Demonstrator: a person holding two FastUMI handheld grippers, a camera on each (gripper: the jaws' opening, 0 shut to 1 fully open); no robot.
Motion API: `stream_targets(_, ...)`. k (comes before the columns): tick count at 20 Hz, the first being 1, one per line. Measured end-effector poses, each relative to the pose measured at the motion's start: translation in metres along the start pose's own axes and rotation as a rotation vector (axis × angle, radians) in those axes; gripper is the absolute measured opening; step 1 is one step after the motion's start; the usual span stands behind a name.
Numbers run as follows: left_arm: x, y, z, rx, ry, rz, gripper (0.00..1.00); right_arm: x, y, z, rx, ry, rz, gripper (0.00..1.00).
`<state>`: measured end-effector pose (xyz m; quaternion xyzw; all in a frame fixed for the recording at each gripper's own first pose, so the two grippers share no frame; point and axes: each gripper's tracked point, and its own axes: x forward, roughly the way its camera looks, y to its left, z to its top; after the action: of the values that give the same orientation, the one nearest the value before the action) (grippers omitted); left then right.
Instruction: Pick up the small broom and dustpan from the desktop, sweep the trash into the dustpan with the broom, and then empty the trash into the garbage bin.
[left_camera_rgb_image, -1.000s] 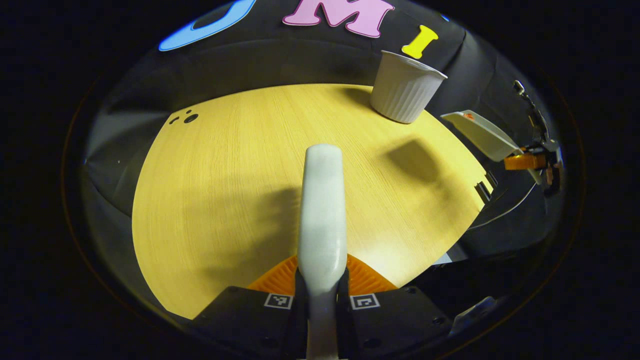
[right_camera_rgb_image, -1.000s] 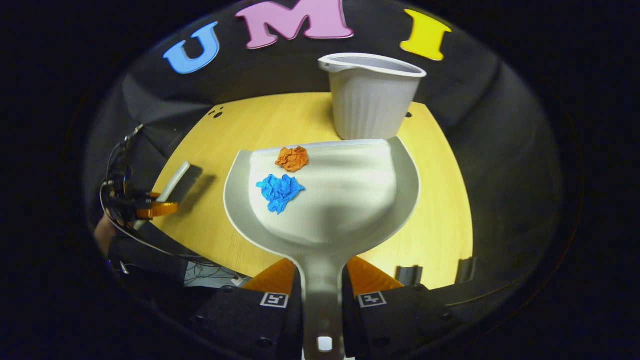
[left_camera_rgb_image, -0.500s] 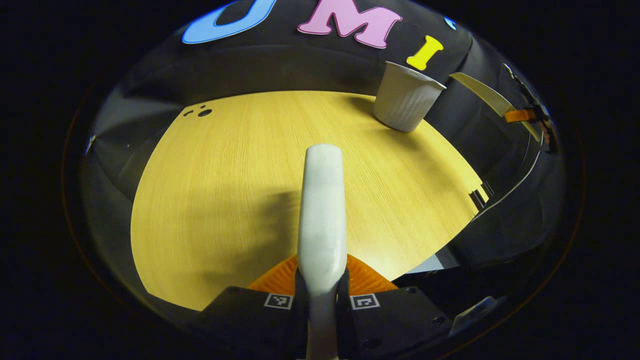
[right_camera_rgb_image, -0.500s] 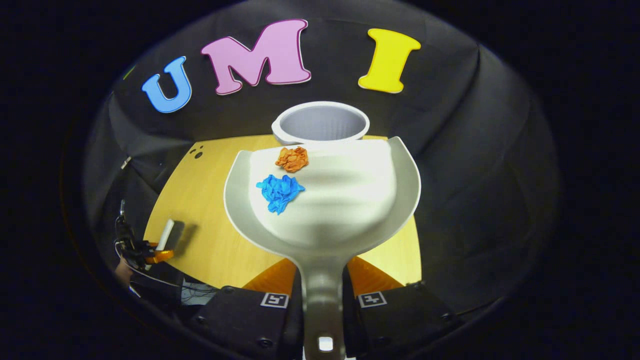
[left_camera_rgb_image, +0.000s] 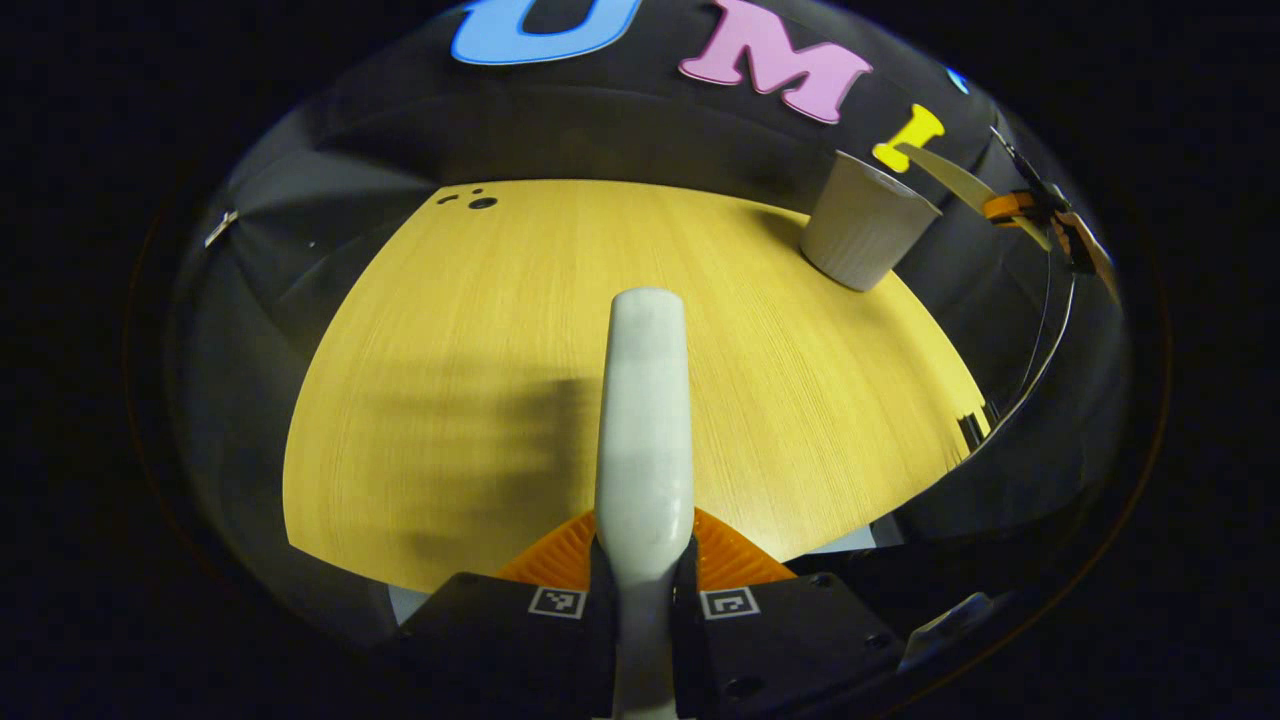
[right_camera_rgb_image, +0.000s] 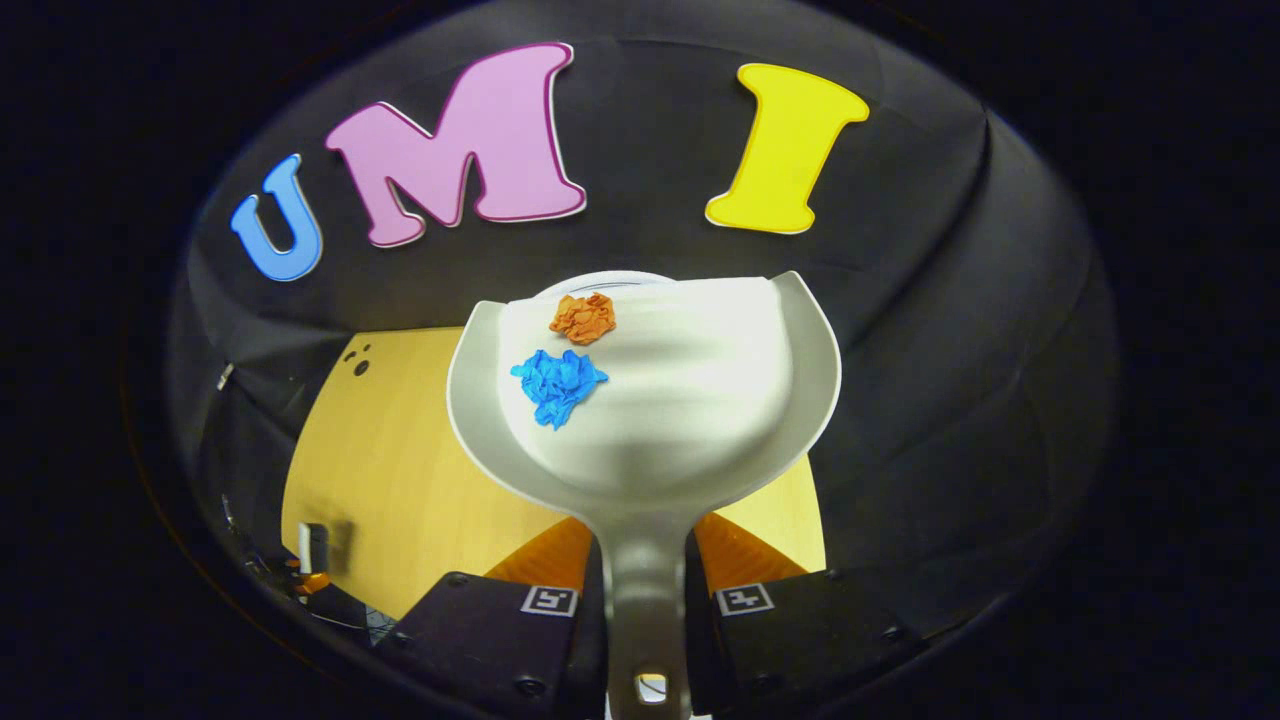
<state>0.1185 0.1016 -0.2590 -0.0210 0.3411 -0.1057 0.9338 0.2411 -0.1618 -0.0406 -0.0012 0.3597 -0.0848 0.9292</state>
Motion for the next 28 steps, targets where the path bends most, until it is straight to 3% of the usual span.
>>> stream_targets(4, -0.004, 0.022, 0.012, -0.028, -0.013, 0.052, 0.27, 0.035, -0.009, 0.020, -0.048, -0.013, -0.091, 0.35)
stream_targets(10, -0.003, 0.037, 0.038, -0.079, -0.042, 0.069, 0.27, 0.067, -0.030, 0.033, -0.149, -0.041, -0.264, 0.35)
stream_targets(13, 0.002, 0.042, 0.040, -0.105, -0.036, 0.068, 0.30, 0.070, -0.036, 0.029, -0.267, -0.058, -0.333, 0.35)
stream_targets(19, 0.008, 0.039, 0.045, -0.101, -0.005, 0.066, 0.28, 0.069, -0.044, 0.037, -0.575, -0.155, -0.509, 0.35)
stream_targets(28, 0.007, 0.030, 0.072, -0.084, 0.005, 0.049, 0.29, 0.047, -0.029, 0.059, -0.832, -0.231, -0.702, 0.35)
